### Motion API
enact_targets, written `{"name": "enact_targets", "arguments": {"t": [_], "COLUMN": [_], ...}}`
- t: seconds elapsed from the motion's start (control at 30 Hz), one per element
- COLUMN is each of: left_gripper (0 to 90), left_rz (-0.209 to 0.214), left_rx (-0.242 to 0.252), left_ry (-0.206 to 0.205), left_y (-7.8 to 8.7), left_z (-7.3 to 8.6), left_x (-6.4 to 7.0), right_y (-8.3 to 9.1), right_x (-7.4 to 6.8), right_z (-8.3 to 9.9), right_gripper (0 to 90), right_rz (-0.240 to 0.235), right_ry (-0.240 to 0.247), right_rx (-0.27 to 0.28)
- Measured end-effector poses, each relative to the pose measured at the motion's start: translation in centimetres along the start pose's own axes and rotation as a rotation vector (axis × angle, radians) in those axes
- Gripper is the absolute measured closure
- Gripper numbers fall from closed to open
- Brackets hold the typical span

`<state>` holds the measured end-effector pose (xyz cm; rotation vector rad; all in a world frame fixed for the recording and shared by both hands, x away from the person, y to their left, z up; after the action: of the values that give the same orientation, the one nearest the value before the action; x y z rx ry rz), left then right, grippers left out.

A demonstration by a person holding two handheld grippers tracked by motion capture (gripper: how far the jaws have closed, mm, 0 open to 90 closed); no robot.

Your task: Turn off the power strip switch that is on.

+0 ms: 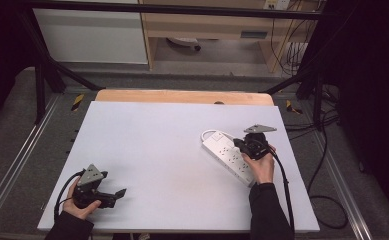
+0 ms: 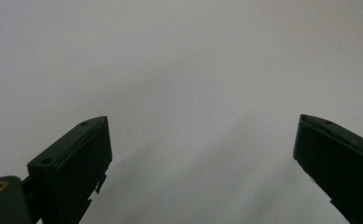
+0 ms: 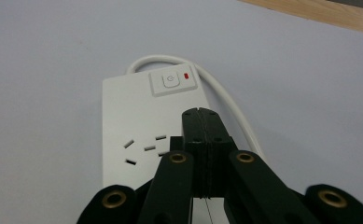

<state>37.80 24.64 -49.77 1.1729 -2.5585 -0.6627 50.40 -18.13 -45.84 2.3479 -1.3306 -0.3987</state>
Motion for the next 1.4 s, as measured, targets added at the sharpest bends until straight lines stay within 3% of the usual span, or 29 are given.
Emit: {"name": "enact_targets", "arguments": {"t": [1.0,1.4], "left_gripper": [4.1,4.1], "left_rz": [-0.003,-0.003], "left_rx": [0.001,0.001], "left_ry": [-0.002,-0.003], "left_y": [0.0,0.1], "left_z": [0.0,0.0], "left_x": [0.0,0.0], "right_y": [-2.1,-2.2], "right_x": [0.2,0.3], "right_z": [1.3,1.5], "right_gripper": [90.0,90.0], "right_rz": [0.013,0.017], "right_ry": [0.009,0.006], "right_rx": [-0.061,-0.059]}}
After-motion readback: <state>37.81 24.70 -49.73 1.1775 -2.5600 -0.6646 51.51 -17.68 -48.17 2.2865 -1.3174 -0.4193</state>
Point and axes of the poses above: each handheld gripper's, and its own axes: y roughly backward along the jaws, z roughly out of its underside, x roughly to its right, the point moved 8 cm from there along -y, roughly forward along the jaws, and after that the axes turned 9 degrees about x, right-handed, at the moved point
